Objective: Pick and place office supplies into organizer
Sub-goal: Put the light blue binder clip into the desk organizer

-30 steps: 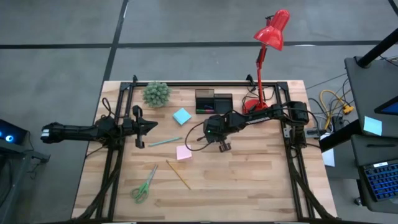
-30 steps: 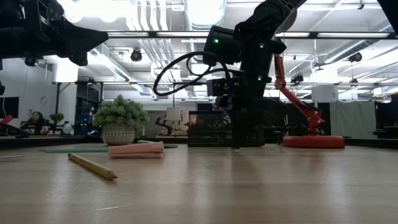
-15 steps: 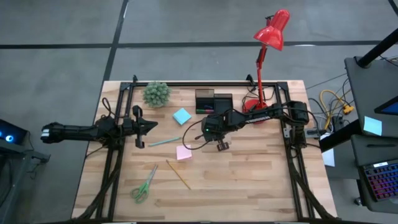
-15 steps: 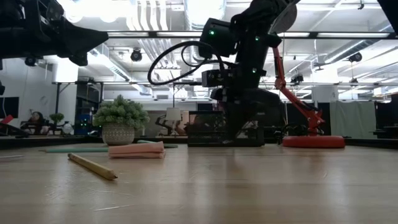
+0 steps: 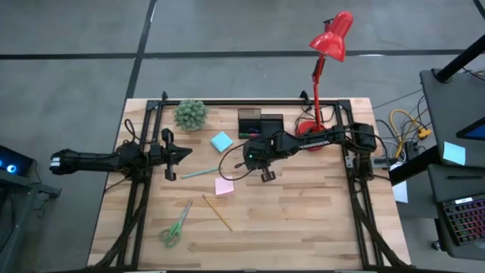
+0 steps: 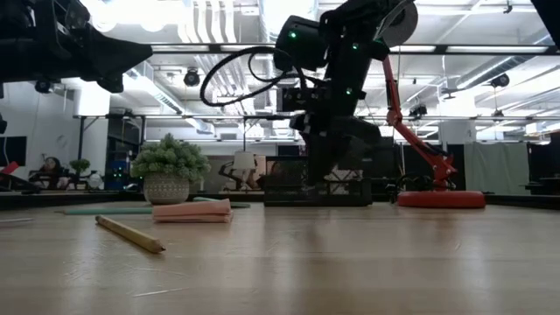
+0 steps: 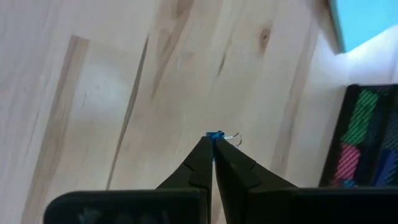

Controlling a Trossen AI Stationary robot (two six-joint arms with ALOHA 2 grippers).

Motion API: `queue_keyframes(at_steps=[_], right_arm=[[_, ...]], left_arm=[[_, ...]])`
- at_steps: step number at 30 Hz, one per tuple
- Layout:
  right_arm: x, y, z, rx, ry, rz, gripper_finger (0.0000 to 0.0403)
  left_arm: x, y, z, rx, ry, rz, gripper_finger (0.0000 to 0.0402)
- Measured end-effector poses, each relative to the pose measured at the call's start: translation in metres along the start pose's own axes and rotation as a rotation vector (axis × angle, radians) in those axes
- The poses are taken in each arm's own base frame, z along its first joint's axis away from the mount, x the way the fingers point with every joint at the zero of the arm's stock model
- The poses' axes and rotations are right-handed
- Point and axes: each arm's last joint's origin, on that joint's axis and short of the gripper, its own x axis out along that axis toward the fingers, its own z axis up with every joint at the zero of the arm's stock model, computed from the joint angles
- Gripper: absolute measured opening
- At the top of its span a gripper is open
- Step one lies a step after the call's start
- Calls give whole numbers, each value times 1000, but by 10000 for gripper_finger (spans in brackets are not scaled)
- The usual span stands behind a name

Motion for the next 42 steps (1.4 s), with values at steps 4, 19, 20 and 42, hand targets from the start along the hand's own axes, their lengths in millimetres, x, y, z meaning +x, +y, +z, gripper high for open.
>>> queue_keyframes(at_steps=[4, 19, 20, 42], right_arm=[[-3, -3, 3, -11, -9, -28, 8], [-8, -29, 4, 12, -54, -78, 9], [-8, -31, 4, 11, -56, -82, 9], [-8, -75, -10, 80, -102, -164, 9]], left_arm=[[0, 0, 0, 0, -1, 0, 0], [0, 0, 0, 0, 0, 0, 0], [0, 0, 0, 0, 0, 0, 0], [0, 0, 0, 0, 0, 0, 0]])
